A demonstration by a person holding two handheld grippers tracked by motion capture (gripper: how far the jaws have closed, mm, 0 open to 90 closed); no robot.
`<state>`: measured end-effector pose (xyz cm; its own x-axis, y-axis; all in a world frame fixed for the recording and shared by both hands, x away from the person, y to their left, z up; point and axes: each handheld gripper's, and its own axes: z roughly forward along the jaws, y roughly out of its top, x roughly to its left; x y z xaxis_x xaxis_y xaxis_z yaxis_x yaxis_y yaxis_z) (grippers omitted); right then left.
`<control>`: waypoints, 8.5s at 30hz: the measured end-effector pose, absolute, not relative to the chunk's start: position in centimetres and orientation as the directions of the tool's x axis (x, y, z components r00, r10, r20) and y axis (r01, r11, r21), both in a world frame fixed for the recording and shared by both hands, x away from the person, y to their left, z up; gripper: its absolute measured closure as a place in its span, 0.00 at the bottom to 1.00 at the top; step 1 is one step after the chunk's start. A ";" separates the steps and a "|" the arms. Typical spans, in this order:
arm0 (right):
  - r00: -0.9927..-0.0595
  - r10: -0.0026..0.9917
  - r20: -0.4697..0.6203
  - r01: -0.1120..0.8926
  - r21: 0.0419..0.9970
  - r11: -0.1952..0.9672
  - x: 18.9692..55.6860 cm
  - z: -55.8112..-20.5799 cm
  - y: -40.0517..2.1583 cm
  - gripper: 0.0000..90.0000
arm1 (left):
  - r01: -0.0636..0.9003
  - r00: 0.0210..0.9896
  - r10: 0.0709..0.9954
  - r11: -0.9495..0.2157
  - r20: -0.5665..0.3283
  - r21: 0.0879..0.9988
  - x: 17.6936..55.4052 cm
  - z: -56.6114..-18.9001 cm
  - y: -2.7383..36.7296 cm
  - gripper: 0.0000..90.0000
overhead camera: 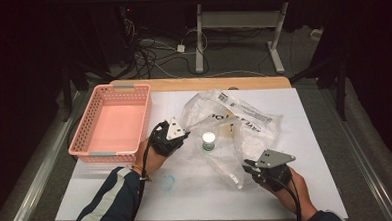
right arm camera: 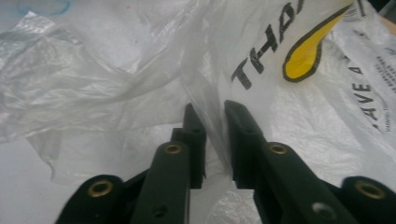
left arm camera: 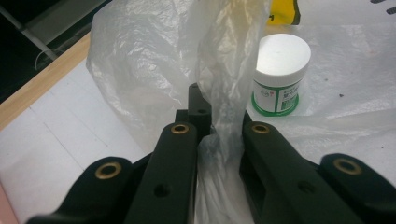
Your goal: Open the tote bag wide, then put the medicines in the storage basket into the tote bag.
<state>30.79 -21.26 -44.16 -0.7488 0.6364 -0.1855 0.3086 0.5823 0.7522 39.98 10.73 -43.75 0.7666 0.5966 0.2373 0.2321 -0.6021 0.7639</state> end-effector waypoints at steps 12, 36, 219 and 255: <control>-0.704 0.683 -0.196 0.269 0.816 0.511 31.3 -42.7 -22.7 1.00 | 0.230 0.758 0.609 -0.583 0.232 0.779 39.8 -43.3 11.5 0.94; -0.676 0.707 -0.209 0.162 0.893 0.419 30.7 -40.0 -23.8 1.00 | 0.159 0.738 0.616 -0.555 0.275 0.816 38.4 -40.5 12.9 0.95; -0.466 0.849 -0.249 0.049 0.951 0.306 39.0 -26.8 -26.4 0.28 | -0.049 0.624 0.710 -0.382 0.327 0.923 40.6 -28.1 13.4 0.26; -0.540 0.803 -0.252 0.067 0.938 0.339 37.4 -30.0 -24.5 0.26 | -0.042 0.618 0.709 -0.404 0.341 0.914 36.3 -32.7 18.1 0.22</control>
<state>37.42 -24.55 -30.03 -0.5399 0.8031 -0.2520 0.0669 0.3394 0.9383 36.30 18.08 -32.72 0.6176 0.7086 0.3412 -0.0416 -0.4037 0.9139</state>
